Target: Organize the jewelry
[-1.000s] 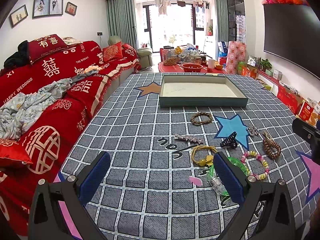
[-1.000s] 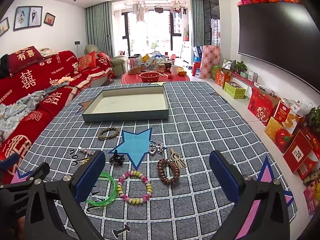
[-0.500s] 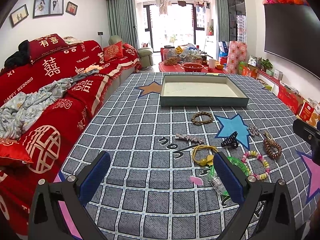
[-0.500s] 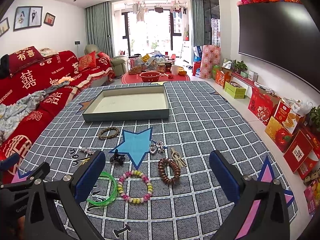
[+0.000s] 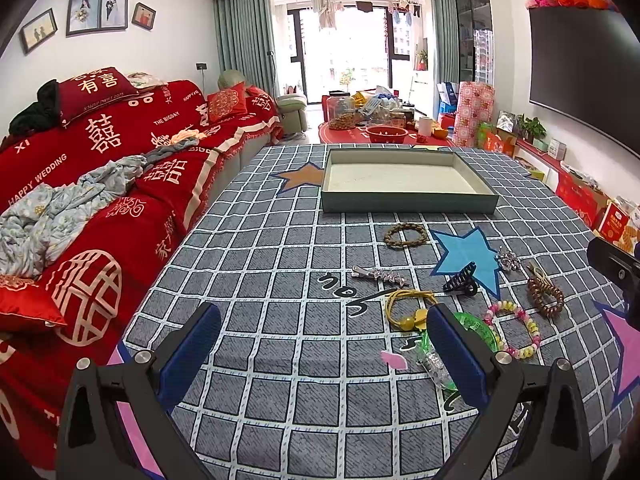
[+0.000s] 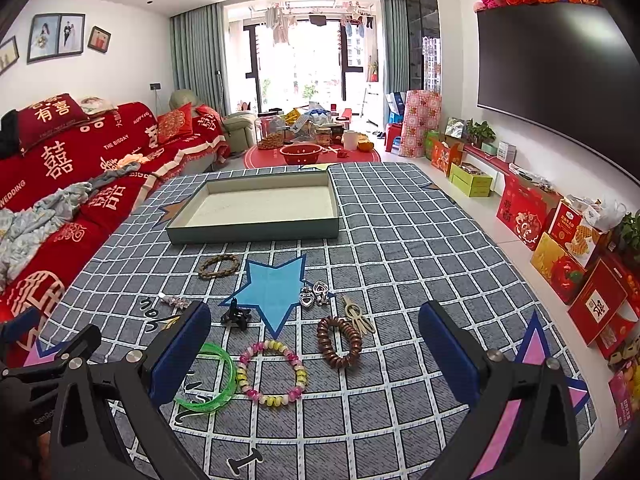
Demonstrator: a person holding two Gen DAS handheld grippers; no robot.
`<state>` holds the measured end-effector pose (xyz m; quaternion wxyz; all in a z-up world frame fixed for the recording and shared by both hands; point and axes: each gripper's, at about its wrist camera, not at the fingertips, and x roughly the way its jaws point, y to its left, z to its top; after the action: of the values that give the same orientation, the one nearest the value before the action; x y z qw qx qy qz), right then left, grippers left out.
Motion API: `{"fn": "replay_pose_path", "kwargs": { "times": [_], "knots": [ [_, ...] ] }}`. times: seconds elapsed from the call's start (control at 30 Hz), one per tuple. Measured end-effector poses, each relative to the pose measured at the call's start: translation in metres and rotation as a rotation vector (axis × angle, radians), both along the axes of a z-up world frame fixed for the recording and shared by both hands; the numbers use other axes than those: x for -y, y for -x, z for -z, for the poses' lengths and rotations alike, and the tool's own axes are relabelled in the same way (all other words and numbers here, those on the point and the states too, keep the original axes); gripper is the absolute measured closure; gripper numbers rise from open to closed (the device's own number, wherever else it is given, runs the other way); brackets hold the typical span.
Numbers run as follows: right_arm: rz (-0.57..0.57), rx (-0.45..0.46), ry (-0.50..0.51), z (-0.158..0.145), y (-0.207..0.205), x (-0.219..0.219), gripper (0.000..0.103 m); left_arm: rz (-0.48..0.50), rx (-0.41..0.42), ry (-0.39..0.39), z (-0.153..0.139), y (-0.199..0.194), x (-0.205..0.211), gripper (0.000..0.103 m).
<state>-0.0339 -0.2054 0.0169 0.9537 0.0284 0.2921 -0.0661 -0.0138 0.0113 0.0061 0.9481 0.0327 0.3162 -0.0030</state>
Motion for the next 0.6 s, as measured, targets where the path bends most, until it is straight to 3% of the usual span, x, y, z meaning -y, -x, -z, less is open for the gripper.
{"fn": "replay_pose_path", "kwargs": {
  "times": [0.6],
  "knots": [
    [-0.005, 0.003, -0.006, -0.0022, 0.0020, -0.0047, 0.000, 0.000, -0.011, 0.001, 0.0017, -0.0011, 0.0006, 0.000]
  ]
}}
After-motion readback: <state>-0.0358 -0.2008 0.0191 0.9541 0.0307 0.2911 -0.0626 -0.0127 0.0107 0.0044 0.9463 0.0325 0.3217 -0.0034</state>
